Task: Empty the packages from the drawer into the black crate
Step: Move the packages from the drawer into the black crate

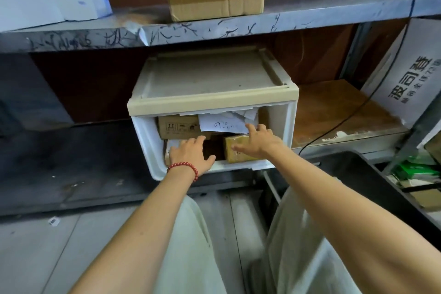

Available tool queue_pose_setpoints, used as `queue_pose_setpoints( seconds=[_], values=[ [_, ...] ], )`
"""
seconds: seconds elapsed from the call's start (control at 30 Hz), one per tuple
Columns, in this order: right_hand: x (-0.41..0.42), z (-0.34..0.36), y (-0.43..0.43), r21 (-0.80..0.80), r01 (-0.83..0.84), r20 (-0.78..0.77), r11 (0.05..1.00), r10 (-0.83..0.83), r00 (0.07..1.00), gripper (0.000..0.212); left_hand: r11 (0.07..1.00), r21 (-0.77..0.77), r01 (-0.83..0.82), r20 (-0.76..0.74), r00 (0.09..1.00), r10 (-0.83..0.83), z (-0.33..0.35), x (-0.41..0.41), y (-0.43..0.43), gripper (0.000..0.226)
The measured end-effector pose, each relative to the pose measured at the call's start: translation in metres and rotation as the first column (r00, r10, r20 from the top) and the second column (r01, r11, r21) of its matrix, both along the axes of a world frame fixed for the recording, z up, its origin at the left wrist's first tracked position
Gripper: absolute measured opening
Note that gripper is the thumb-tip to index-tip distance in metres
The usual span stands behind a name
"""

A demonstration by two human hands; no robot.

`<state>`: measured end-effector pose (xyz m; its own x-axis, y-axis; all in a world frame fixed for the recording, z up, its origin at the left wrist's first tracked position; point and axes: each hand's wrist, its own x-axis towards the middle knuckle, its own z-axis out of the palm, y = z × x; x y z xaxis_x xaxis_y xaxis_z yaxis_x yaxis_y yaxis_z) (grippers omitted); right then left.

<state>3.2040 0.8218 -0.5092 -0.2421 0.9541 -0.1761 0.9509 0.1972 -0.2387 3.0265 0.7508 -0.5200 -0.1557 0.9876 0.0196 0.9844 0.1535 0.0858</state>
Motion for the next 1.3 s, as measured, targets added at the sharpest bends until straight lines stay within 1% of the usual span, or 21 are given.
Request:
queue_pose_setpoints(
  seconds=[0.03, 0.13, 0.17, 0.2, 0.27, 0.3, 0.37, 0.43, 0.5, 0.57, 0.63, 0.67, 0.73, 0.8, 0.83, 0.87, 0.9, 0.97, 1.2, 1.3],
  values=[
    [0.004, -0.005, 0.000, -0.001, 0.025, -0.016, 1.000, -0.025, 1.000, 0.092, 1.000, -0.018, -0.007, -0.012, 1.000, 0.007, -0.006, 0.003, 0.001, 0.065],
    [0.021, -0.025, 0.003, 0.001, 0.110, -0.137, 0.994, -0.109, 0.985, 0.099, 0.997, -0.080, 0.022, -0.205, 0.978, -0.038, -0.018, 0.014, 0.012, 0.072],
    [0.029, -0.033, 0.003, -0.009, 0.139, -0.201, 0.990, -0.138, 0.970, 0.100, 0.996, -0.075, 0.041, -0.227, 0.972, -0.057, -0.021, 0.019, 0.016, 0.074],
    [0.039, -0.042, 0.002, -0.022, 0.168, -0.267, 0.985, -0.168, 0.949, 0.101, 0.996, -0.065, 0.056, -0.217, 0.974, -0.069, -0.024, 0.023, 0.020, 0.076],
    [0.056, -0.061, 0.000, -0.039, 0.208, -0.351, 0.977, -0.208, 0.913, 0.100, 0.997, -0.043, 0.058, -0.146, 0.987, -0.063, -0.033, 0.031, 0.030, 0.081],
    [0.062, -0.069, -0.001, -0.056, 0.210, -0.355, 0.976, -0.216, 0.909, 0.100, 0.998, -0.047, 0.042, -0.096, 0.994, -0.046, -0.040, 0.035, 0.034, 0.085],
    [0.064, -0.081, 0.000, -0.074, 0.179, -0.355, 0.981, -0.193, 0.915, 0.101, 0.997, -0.083, -0.010, 0.026, 1.000, 0.012, -0.056, 0.041, 0.043, 0.094],
    [0.056, -0.086, 0.006, -0.020, 0.147, -0.428, 0.989, -0.142, 0.893, 0.099, 0.995, -0.093, -0.047, 0.133, 0.989, 0.059, -0.069, 0.045, 0.048, 0.101],
    [0.044, -0.085, 0.013, 0.014, 0.159, -0.495, 0.987, -0.131, 0.859, 0.097, 0.995, -0.084, -0.058, 0.185, 0.980, 0.072, -0.079, 0.046, 0.052, 0.103],
    [0.036, -0.085, 0.020, -0.006, 0.200, -0.546, 0.980, -0.171, 0.820, 0.097, 0.996, -0.079, -0.049, 0.221, 0.973, 0.066, -0.086, 0.045, 0.056, 0.103],
    [0.034, -0.085, 0.026, -0.033, 0.233, -0.566, 0.972, -0.211, 0.797, 0.096, 0.997, -0.074, -0.030, 0.294, 0.954, 0.050, -0.093, 0.045, 0.060, 0.101],
    [0.033, -0.086, 0.029, -0.045, 0.244, -0.569, 0.969, -0.226, 0.791, 0.095, 0.997, -0.079, -0.011, 0.362, 0.931, 0.039, -0.095, 0.046, 0.062, 0.101],
    [0.034, -0.085, 0.034, -0.099, 0.263, -0.602, 0.960, -0.268, 0.752, 0.090, 0.996, -0.087, 0.002, 0.539, 0.841, 0.045, -0.097, 0.048, 0.068, 0.101],
    [0.035, -0.084, 0.037, -0.178, 0.263, -0.694, 0.948, -0.311, 0.649, 0.085, 0.996, -0.076, -0.047, 0.677, 0.731, 0.086, -0.096, 0.054, 0.071, 0.098],
    [0.036, -0.083, 0.036, -0.211, 0.256, -0.731, 0.944, -0.326, 0.599, 0.083, 0.994, -0.069, -0.082, 0.724, 0.682, 0.107, -0.095, 0.058, 0.072, 0.095],
    [0.036, -0.082, 0.035, -0.231, 0.248, -0.750, 0.941, -0.335, 0.570, 0.082, 0.992, -0.064, -0.113, 0.756, 0.643, 0.122, -0.095, 0.060, 0.073, 0.094],
    [0.037, -0.082, 0.033, -0.236, 0.243, -0.757, 0.941, -0.335, 0.562, 0.081, 0.989, -0.060, -0.132, 0.774, 0.619, 0.130, -0.095, 0.062, 0.072, 0.093],
    [0.037, -0.082, 0.029, -0.224, 0.228, -0.772, 0.947, -0.316, 0.551, 0.081, 0.988, -0.049, -0.145, 0.790, 0.599, 0.127, -0.094, 0.062, 0.069, 0.093],
    [0.051, -0.056, 0.001, -0.166, 0.215, -0.867, 0.962, -0.246, 0.433, 0.078, 0.992, 0.064, -0.107, 0.807, 0.591, 0.012, -0.062, 0.063, 0.050, 0.084],
    [0.059, -0.048, -0.022, -0.167, 0.236, -0.881, 0.957, -0.252, 0.400, 0.071, 0.991, 0.091, -0.093, 0.815, 0.579, -0.020, -0.055, 0.067, 0.028, 0.082]
  ],
)
